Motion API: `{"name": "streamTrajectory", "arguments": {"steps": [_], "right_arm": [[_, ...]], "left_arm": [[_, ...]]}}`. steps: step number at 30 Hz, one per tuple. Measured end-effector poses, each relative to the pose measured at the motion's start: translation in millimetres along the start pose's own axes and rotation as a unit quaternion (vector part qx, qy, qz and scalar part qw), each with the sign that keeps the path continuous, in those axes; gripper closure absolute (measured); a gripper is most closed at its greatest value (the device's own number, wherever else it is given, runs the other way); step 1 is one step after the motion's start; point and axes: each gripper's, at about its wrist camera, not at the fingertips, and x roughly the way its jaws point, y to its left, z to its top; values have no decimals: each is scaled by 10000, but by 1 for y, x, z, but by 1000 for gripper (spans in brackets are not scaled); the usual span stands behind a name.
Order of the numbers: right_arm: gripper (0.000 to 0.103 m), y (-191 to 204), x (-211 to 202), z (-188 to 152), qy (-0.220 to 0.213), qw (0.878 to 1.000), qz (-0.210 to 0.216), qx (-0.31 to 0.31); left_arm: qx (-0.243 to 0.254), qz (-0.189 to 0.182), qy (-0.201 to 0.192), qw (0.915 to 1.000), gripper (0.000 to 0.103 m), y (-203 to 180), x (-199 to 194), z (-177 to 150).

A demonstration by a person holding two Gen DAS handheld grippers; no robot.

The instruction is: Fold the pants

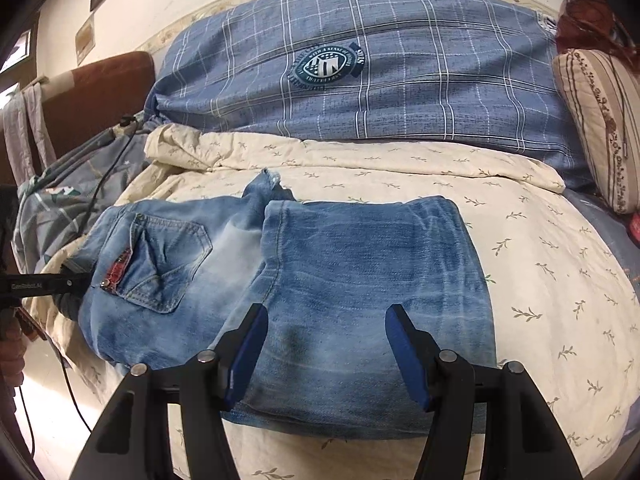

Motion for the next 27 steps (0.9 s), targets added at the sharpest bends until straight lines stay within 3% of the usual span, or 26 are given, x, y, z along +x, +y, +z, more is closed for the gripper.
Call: {"name": "streamTrajectory", "arguments": {"steps": [7, 14, 18, 22, 25, 27], "right_arm": [[38, -17, -9, 5, -162, 9994, -12, 302], [38, -65, -20, 8, -240, 9922, -178, 1211], [38, -100, -32, 8, -352, 9820, -274, 1834], [38, -140, -42, 4, -452, 9660, -412, 2513], [38, -171, -45, -4, -423, 9491, -529, 3077], [38, -187, -45, -8, -358, 9382, -619, 3387]], "left_arm": [[522, -139, -435, 9976, 84, -46, -38, 23], [1554, -305, -631, 9854, 87, -130, -46, 37], [2072, -574, -491, 9754, 94, -188, -32, 41], [2811, -544, -260, 9578, 94, -254, 4, 25], [3155, -384, -2, 9482, 94, -287, 35, 5], [3166, -412, 30, 9477, 93, -291, 38, -4]]}}
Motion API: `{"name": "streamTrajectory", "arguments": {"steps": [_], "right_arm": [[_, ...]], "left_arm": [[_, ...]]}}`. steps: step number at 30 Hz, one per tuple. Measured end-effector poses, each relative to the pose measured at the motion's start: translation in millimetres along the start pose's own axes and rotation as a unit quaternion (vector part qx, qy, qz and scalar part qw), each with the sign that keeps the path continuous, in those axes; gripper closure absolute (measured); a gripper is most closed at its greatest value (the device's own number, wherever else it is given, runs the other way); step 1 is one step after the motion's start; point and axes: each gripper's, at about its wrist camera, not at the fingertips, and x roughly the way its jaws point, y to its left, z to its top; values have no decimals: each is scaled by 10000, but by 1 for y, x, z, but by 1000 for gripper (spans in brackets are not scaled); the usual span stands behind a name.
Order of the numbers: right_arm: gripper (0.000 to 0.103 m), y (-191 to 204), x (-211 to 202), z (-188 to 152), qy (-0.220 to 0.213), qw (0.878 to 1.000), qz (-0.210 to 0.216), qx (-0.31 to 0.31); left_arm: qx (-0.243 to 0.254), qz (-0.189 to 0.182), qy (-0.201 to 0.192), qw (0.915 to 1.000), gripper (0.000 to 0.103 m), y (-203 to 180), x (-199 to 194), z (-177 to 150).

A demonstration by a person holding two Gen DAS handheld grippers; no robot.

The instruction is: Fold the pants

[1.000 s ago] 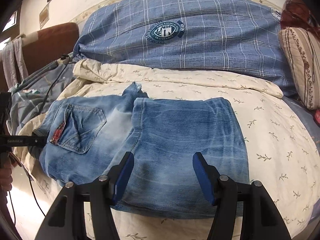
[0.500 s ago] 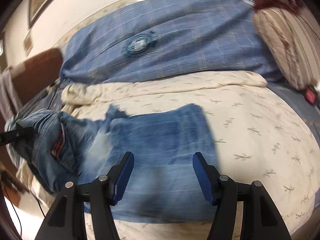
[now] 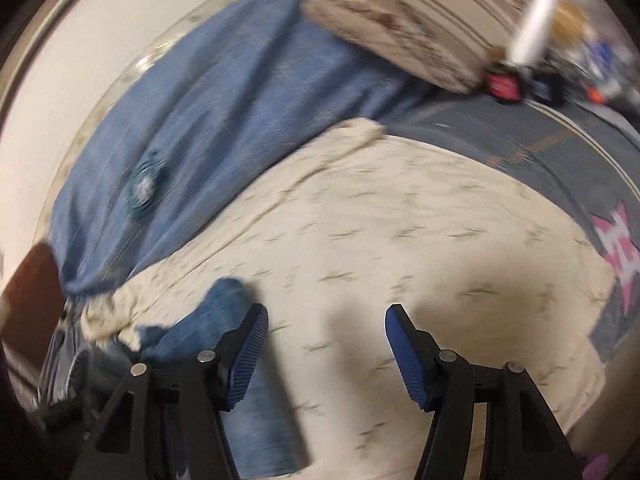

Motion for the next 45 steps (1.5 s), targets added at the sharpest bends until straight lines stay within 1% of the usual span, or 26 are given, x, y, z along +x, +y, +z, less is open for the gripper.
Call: {"name": "streamTrajectory", "arguments": {"steps": [2, 5, 7, 9, 10, 12, 13, 15, 16, 18, 19, 21, 22, 26, 28, 29, 30, 32, 37, 38, 39, 40, 41, 42, 43, 45], "right_arm": [[38, -6, 1, 2, 82, 9998, 64, 190], [38, 4, 6, -3, 225, 9996, 143, -18], [38, 19, 11, -11, 378, 9985, 305, -242], [38, 37, 13, -20, 453, 9966, 430, -535], [38, 44, 13, -25, 476, 9956, 459, -658], [38, 55, 14, -34, 530, 9935, 548, -848], [38, 60, 14, -39, 564, 9920, 623, -942], [37, 72, 14, -48, 602, 9889, 708, -1159], [36, 79, 15, -53, 619, 9868, 734, -1306], [36, 93, 15, -62, 634, 9823, 753, -1595], [36, 98, 15, -66, 634, 9800, 752, -1729], [36, 109, 17, -75, 659, 9754, 758, -1961], [36, 113, 19, -78, 685, 9735, 774, -2039], [36, 128, 23, -89, 680, 9666, 784, -2344], [36, 130, 25, -90, 713, 9663, 816, -2333], [36, 130, 26, -91, 741, 9665, 809, -2321], [36, 130, 27, -91, 761, 9666, 793, -2314], [36, 130, 29, -91, 785, 9667, 751, -2317], [36, 127, 30, -91, 831, 9670, 673, -2313], [36, 127, 30, -92, 828, 9670, 657, -2316], [36, 127, 30, -91, 824, 9672, 647, -2316], [36, 126, 29, -91, 822, 9674, 649, -2305], [36, 126, 29, -90, 821, 9678, 649, -2290], [36, 125, 29, -89, 822, 9680, 646, -2279], [36, 125, 29, -89, 818, 9685, 635, -2263], [36, 124, 29, -88, 827, 9696, 635, -2215]], "left_arm": [[-293, -187, -11, 9994, 89, 11, -8, -7], [-739, -225, -106, 9970, 87, 42, -31, -20], [-933, -44, -330, 9951, 75, 64, -54, -31], [-1017, 223, -666, 9923, 58, 86, -84, -47], [-1019, 405, -810, 9907, 54, 97, -97, -54], [-1067, 985, -990, 9844, 36, 125, -122, -71], [-1194, 1211, -963, 9807, 35, 141, -130, -82], [-1643, 1325, -717, 9748, 35, 176, -134, -106], [-1923, 1402, -579, 9695, 35, 193, -134, -120], [-2561, 1554, -245, 9538, 35, 226, -133, -154], [-2878, 1538, -154, 9451, 35, 239, -133, -171], [-3348, 1409, -83, 9317, 35, 249, -130, -193], [-3522, 1265, -72, 9273, 35, 252, -129, -202], [-3846, 712, -308, 9198, 35, 246, -126, -212], [-4043, 424, -385, 9129, 31, 243, -121, -214], [-4070, 328, -365, 9121, 26, 243, -118, -214], [-4042, 248, -282, 9139, 24, 239, -110, -212], [-3889, 184, -128, 9210, 24, 232, -93, -207], [-3702, 230, 50, 9287, 25, 229, -56, -195], [-3659, 203, 64, 9304, 27, 228, -51, -192], [-3633, 118, 24, 9316, 38, 229, -49, -190], [-3577, 80, 3, 9338, 41, 229, -49, -187], [-3505, 130, -16, 9365, 55, 230, -48, -184], [-3358, 229, 46, 9416, 66, 230, -47, -181], [-3260, 281, 139, 9449, 69, 231, -44, -179], [-3313, 259, 227, 9429, 72, 238, -39, -178]]}}
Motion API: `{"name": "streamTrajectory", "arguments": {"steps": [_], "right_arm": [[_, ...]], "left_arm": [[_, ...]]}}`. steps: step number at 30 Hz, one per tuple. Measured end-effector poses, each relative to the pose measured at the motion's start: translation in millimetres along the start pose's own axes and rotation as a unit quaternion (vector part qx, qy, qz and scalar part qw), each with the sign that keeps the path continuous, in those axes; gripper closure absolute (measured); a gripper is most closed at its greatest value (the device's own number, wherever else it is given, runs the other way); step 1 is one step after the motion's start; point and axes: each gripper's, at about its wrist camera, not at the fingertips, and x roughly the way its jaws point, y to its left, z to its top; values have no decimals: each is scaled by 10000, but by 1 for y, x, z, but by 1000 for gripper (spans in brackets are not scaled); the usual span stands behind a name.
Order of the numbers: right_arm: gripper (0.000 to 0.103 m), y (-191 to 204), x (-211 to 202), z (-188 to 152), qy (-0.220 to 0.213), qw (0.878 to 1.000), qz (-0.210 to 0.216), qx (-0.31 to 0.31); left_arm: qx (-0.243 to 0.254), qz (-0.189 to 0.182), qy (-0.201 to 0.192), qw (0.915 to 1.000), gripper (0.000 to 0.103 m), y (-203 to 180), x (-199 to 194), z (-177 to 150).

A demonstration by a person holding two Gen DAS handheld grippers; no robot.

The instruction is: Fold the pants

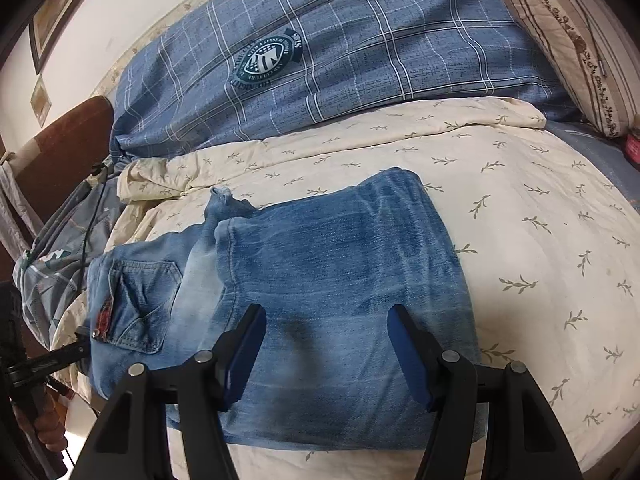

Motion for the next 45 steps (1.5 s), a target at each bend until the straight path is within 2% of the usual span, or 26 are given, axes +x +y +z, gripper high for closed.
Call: {"name": "streamTrajectory", "arguments": {"steps": [2, 5, 8, 10, 12, 15, 18, 23, 29, 33, 35, 38, 41, 44, 45], "right_arm": [[36, 0, 0, 1, 2, 10000, 18, 49], [36, 0, -1, 1, -7, 10000, 4, 37], [36, -1, -2, 1, -16, 10000, -39, -21], [36, -3, -2, 1, -7, 10000, -32, -12], [36, -5, -3, 1, -33, 10000, -32, 26], [36, -8, -5, 2, -74, 9999, -62, 99], [36, -10, -6, 2, -73, 9999, -72, 127], [36, -16, -8, 3, -73, 9996, 48, 252], [36, -25, -8, 6, -93, 9984, 155, 528], [36, -33, -15, 10, -202, 9980, 82, 601], [36, -43, -21, 12, -303, 9970, 5, 711], [36, -71, -29, 16, -431, 9916, -2, 1218], [36, -108, -37, 17, -525, 9800, -43, 1921], [36, -140, -46, 14, -647, 9654, -216, 2518], [36, -149, -48, 13, -691, 9602, -244, 2694]], "left_arm": [[-120, -10, 113, 9999, 69, 5, 5, 2], [-308, -79, 310, 9990, 53, 10, 10, 2], [-440, -181, 394, 9981, 51, 13, 10, 3], [-387, -149, 369, 9985, 54, 11, 10, 2], [-327, -156, 310, 9989, 69, 7, 10, 2], [-301, -128, 255, 9991, 79, 6, 7, 4], [-191, -83, 171, 9996, 82, 1, 0, 5], [304, 76, -173, 9994, 82, -27, -24, 9], [1054, -132, -642, 9923, 83, -77, -62, 21], [1825, -316, -729, 9800, 83, -137, -70, 30], [2251, -402, -686, 9711, 84, -172, -64, 34], [2958, -469, -511, 9527, 84, -234, -36, 30], [3577, -606, -153, 9317, 84, -291, 8, 14], [4100, -236, 29, 9118, 84, -325, 60, -13], [4264, -131, -43, 9044, 80, -330, 69, -22]]}}
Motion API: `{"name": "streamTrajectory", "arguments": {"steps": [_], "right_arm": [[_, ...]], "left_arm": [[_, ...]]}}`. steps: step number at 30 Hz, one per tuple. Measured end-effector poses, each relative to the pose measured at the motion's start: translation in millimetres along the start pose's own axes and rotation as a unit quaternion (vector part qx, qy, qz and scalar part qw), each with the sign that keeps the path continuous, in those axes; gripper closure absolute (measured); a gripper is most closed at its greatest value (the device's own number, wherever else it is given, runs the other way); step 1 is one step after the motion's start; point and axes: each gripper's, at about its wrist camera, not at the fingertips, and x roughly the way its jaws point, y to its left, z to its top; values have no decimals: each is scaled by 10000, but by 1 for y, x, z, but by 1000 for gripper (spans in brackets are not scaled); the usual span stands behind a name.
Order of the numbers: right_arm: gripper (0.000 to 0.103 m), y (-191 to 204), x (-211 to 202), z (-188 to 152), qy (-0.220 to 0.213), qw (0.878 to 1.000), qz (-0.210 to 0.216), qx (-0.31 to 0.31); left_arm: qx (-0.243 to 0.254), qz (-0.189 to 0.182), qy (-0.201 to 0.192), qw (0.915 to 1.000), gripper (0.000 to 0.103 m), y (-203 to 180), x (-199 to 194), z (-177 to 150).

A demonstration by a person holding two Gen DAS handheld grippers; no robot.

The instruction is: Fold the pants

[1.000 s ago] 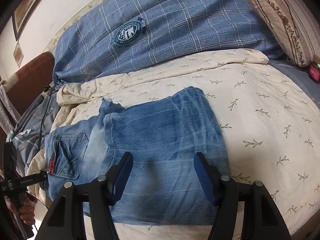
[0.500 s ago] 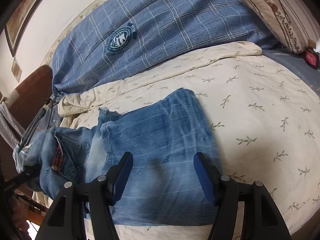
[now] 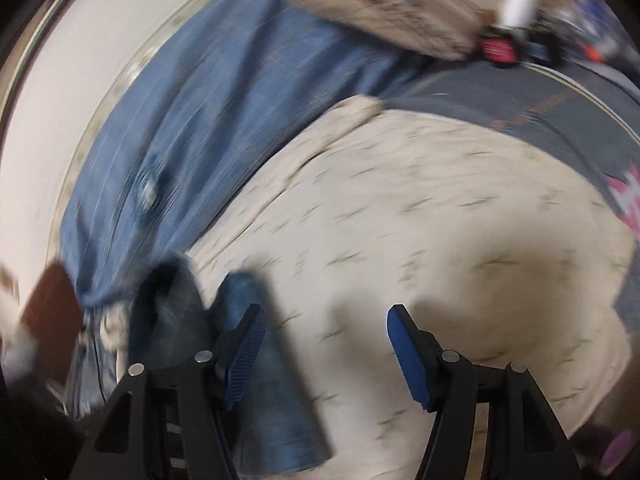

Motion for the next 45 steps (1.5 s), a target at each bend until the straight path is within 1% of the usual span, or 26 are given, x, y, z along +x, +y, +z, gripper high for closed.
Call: {"name": "streamTrajectory", "arguments": {"steps": [1, 3, 5, 8, 11, 13, 15, 17, 20, 22, 23, 25, 28, 29, 30, 32, 33, 35, 36, 37, 38, 39, 40, 41, 43, 45], "right_arm": [[36, -6, -2, 3, -31, 9999, -14, 123], [36, -16, -4, 7, -72, 9993, -55, 357], [36, -21, -2, 11, -55, 9988, -89, 477], [36, -21, -1, 13, -81, 9986, -101, 511], [36, -13, -2, 8, -118, 9993, -50, 344], [36, -1, -6, 4, -199, 9997, 73, 90], [36, 13, -14, 1, -356, 9983, 393, -232], [36, 33, -25, -4, -554, 9928, 853, -634], [36, 74, -43, -22, -750, 9678, 1899, -1475], [36, 99, -47, -38, -621, 9471, 2526, -1878], [36, 109, -44, -45, -470, 9404, 2721, -1986], [36, 126, -35, -58, -126, 9284, 3060, -2104], [36, 147, -25, -72, 165, 9111, 3497, -2175], [36, 149, -18, -73, 243, 9105, 3530, -2142], [36, 150, -10, -74, 333, 9153, 3420, -2100], [36, 144, 18, -71, 586, 9432, 2731, -1799], [36, 137, 27, -66, 613, 9543, 2453, -1595], [36, 112, 41, -51, 515, 9772, 1716, -1135], [36, 99, 48, -45, 529, 9853, 1308, -965], [37, 84, 61, -39, 684, 9906, 886, -791], [38, 69, 75, -37, 962, 9903, 828, -570], [39, 64, 77, -35, 960, 9894, 986, -465], [38, 66, 72, -32, 934, 9885, 1029, -597], [36, 71, 69, -33, 897, 9880, 933, -839], [36, 78, 65, -38, 762, 9883, 472, -1234], [36, 74, 56, -34, 620, 9910, 608, -1018]], "left_arm": [[102, 51, -89, 9999, 78, -5, 0, -2], [84, -98, -227, 9997, 55, -7, -11, -5], [80, -514, -420, 9978, 38, -5, -33, -4], [152, -648, -791, 9946, 35, -1, -67, -1], [-103, -677, -1191, 9905, 35, 24, -111, -1], [-454, -550, -1400, 9876, 34, 53, -137, -5], [-885, -246, -1508, 9843, 28, 94, -153, -11], [-1188, 192, -1449, 9821, 28, 125, -162, -29], [-1593, 663, -1056, 9793, 28, 157, -150, -55], [-1882, 706, -669, 9773, 28, 169, -134, -79], [-1965, 714, -540, 9764, 28, 170, -128, -86], [-2101, 754, -281, 9744, 28, 171, -111, -99], [-2306, 793, -91, 9698, 28, 168, -93, -108], [-2393, 714, -27, 9683, 28, 168, -87, -111], [-2413, 663, 16, 9682, 28, 166, -81, -109], [-2349, 601, 93, 9701, 28, 160, -71, -106], [-2264, 594, 106, 9722, 28, 155, -66, -104], [-2015, 660, 120, 9772, 28, 144, -56, -100], [-1900, 708, 147, 9791, 28, 140, -55, -97], [-1802, 772, 207, 9804, 28, 138, -48, -94], [-1730, 784, 265, 9814, 28, 135, -42, -93], [-1655, 810, 332, 9823, 28, 131, -35, -94], [-1601, 848, 391, 9827, 28, 129, -31, -94], [-1601, 854, 404, 9826, 28, 129, -30, -95], [-1703, 788, 372, 9815, 28, 133, -38, -95], [-1755, 753, 297, 9811, 28, 138, -49, -93]]}}
